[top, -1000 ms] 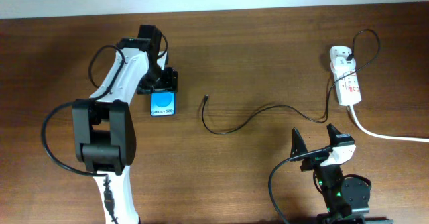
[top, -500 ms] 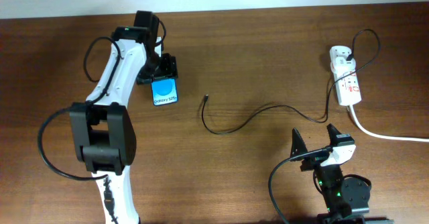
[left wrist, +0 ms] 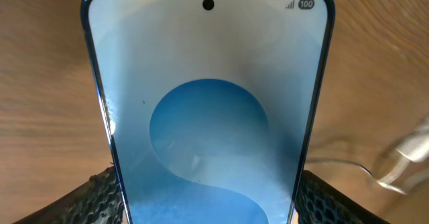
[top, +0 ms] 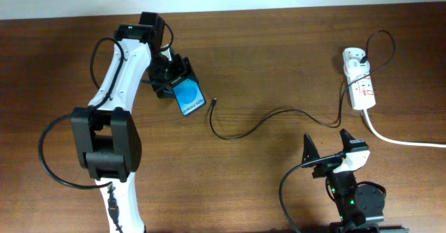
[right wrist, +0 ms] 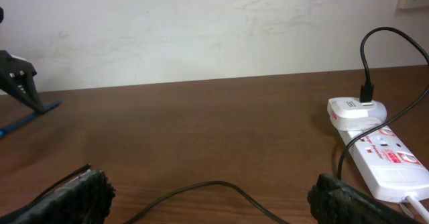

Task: Plug charger to phone and switch on socket
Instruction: 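Tilt the held phone upright with the left gripper, port facing right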

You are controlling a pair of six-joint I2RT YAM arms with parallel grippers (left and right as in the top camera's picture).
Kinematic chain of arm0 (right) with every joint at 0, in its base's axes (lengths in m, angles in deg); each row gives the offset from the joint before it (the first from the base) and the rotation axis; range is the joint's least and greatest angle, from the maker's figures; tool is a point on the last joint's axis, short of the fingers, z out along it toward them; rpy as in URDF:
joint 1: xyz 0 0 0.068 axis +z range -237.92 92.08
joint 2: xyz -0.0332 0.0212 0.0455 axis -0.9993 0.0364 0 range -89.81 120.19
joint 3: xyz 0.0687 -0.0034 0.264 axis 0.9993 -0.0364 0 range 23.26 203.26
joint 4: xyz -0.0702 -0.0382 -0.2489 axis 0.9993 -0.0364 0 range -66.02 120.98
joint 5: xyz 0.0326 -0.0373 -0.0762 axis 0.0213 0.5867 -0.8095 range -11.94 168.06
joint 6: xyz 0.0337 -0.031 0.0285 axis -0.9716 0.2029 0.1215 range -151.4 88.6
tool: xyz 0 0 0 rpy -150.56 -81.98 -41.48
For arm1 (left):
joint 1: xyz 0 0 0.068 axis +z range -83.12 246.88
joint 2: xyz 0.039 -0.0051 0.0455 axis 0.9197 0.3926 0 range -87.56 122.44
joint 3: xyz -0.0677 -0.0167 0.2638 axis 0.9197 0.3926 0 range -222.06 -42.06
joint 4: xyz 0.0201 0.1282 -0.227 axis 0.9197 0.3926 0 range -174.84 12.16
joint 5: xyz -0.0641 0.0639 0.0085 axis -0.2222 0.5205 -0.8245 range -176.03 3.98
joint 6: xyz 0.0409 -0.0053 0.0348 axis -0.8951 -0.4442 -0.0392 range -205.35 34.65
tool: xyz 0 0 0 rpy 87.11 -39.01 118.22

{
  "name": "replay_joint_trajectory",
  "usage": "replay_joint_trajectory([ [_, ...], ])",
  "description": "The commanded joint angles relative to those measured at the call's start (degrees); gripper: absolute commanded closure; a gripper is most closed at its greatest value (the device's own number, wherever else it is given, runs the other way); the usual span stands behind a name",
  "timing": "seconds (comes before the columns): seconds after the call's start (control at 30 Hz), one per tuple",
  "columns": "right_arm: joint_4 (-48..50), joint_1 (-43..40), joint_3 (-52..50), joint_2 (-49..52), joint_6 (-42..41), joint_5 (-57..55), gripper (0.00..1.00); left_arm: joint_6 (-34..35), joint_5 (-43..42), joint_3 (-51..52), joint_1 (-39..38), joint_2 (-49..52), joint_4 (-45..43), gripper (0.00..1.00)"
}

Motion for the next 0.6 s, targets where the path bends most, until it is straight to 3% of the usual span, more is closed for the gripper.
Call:
replay_joint_trajectory([
  [0.0,-0.35,0.42,-0.31,-0.37,-0.46,-0.33,0.02,0.61,-7.1,-1.66,0.46,0.04,0.81,1.0],
  [0.2,-0.35,0.42,-0.31,-0.37,-0.46,-0.33,0.02,1.11,-10.36,-1.66,0.46,0.04,2.47,1.0],
  [0.57,-0.35,0.42,-0.31,-0.37,-0.46,-0.33,0.02,14.75,-13.35,-1.66,1.05,0.04,7.04,1.0],
])
